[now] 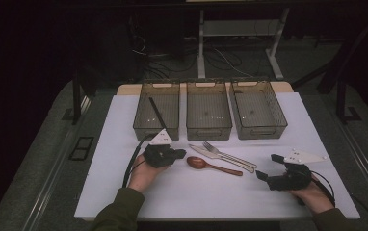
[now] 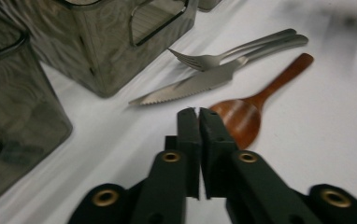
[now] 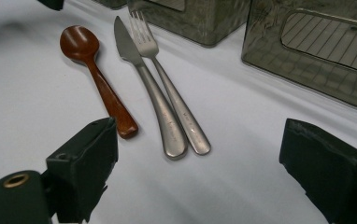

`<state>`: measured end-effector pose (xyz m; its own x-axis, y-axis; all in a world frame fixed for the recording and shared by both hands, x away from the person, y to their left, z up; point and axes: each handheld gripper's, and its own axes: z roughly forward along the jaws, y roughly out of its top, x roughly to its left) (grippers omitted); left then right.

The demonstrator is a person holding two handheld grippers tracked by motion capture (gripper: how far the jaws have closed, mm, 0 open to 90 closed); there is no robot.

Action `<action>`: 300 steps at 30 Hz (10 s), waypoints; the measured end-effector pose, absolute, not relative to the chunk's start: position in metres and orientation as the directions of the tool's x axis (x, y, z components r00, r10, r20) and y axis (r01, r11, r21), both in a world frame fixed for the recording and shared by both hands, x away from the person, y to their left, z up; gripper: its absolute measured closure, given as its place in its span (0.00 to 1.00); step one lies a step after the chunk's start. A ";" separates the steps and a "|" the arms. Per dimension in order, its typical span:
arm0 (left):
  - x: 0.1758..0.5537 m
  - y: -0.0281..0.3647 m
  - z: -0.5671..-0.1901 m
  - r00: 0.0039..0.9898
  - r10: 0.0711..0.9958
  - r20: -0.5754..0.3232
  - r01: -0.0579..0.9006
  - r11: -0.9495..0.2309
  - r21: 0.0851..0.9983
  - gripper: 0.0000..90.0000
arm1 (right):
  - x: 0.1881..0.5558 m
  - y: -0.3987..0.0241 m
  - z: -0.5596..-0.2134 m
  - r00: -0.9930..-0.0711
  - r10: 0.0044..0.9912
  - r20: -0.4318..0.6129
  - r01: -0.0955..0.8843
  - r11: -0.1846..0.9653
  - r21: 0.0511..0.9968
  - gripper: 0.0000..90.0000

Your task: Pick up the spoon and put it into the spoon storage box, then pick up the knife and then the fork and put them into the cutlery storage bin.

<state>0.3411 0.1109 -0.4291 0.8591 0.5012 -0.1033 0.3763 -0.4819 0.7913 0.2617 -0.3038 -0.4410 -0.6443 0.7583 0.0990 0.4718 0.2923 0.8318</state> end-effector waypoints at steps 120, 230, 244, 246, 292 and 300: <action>0.302 0.066 -0.432 0.958 0.288 0.015 0.199 -0.697 0.689 0.92 | 0.261 -0.307 -0.440 -0.640 0.765 0.076 0.462 0.303 0.834 0.12; 0.449 0.033 -0.369 0.649 0.759 0.059 0.533 -0.508 0.677 0.84 | 0.257 -0.299 -0.438 -0.666 0.744 0.056 0.432 0.324 0.842 0.00; 0.440 0.043 -0.357 0.735 0.678 -0.008 0.454 -0.482 0.749 0.60 | 0.257 -0.300 -0.439 -0.659 0.749 0.064 0.438 0.314 0.842 0.00; 0.437 0.047 -0.354 0.755 0.655 -0.016 0.429 -0.475 0.769 0.57 | 0.257 -0.300 -0.439 -0.658 0.750 0.065 0.440 0.314 0.841 0.00; 0.308 0.119 -0.396 0.859 0.507 -0.069 0.295 -0.380 0.877 0.14 | 0.257 -0.301 -0.439 -0.656 0.752 0.069 0.448 0.315 0.837 0.00; 0.289 0.136 -0.414 0.853 0.516 -0.078 0.301 -0.364 0.881 0.05 | 0.257 -0.302 -0.436 -0.662 0.745 0.084 0.455 0.310 0.835 0.00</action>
<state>0.2891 0.1358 -0.4145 0.8529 0.5162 -0.0782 0.3013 -0.3643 0.8812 0.2574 -0.3015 -0.4356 -0.6618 0.7450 0.0836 0.4547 0.3103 0.8349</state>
